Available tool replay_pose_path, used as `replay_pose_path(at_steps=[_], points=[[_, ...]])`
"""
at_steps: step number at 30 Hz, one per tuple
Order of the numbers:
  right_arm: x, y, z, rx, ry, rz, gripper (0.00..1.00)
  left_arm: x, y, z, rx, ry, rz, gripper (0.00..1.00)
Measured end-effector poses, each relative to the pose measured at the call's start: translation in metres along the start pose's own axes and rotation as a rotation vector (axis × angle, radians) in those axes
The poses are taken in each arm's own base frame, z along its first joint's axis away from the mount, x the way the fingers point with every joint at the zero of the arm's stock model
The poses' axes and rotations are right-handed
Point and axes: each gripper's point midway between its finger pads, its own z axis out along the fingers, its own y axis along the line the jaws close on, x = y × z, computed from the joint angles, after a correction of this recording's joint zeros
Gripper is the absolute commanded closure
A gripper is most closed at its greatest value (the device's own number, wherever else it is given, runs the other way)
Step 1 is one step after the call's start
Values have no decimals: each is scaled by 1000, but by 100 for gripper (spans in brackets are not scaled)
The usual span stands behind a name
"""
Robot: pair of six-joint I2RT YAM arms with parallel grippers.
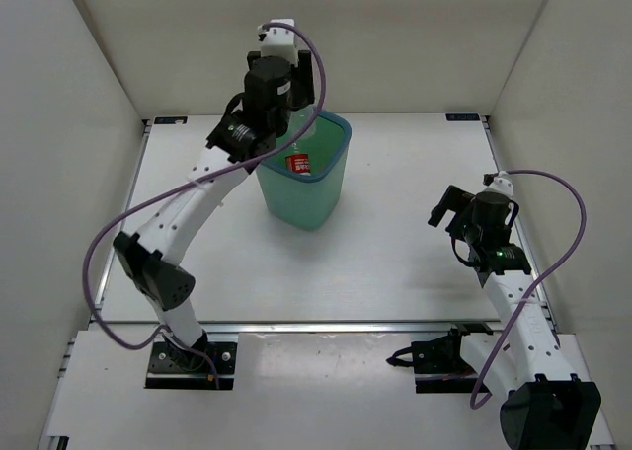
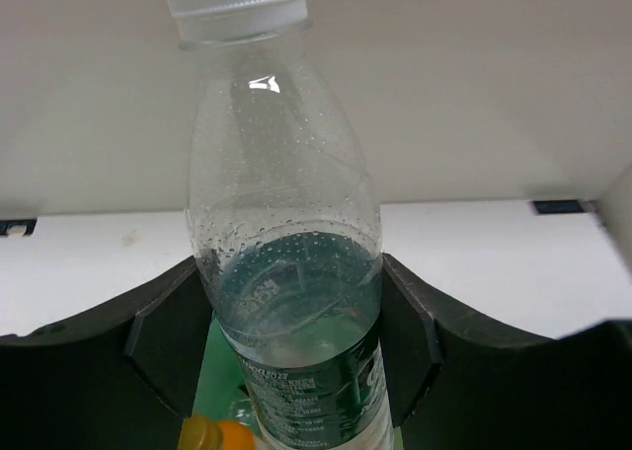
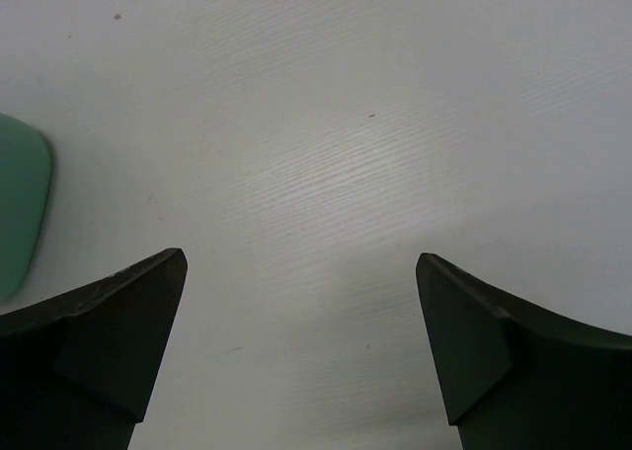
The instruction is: Put the plastic bottles in the bin
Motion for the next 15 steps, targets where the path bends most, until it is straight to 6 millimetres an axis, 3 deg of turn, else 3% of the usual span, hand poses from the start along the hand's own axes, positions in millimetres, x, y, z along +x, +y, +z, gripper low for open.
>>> replay_pose_path(at_steps=[2,4,6,8,12,15], points=[[0,0,0,0,-1,0,0,28,10,24,-42,42,26,12],[0,0,0,0,-1,1,1,61,11,42,-60,100,57,2],[0,0,0,0,0,2,1,88,9,50,-62,155,83,2],[0,0,0,-1,0,4,1,103,6,49,-56,193,102,2],[1,3,-1,-7,6,1,1,94,8,33,-48,202,101,2],[0,8,-2,-13,19,-12,1,75,22,4,-51,197,73,2]])
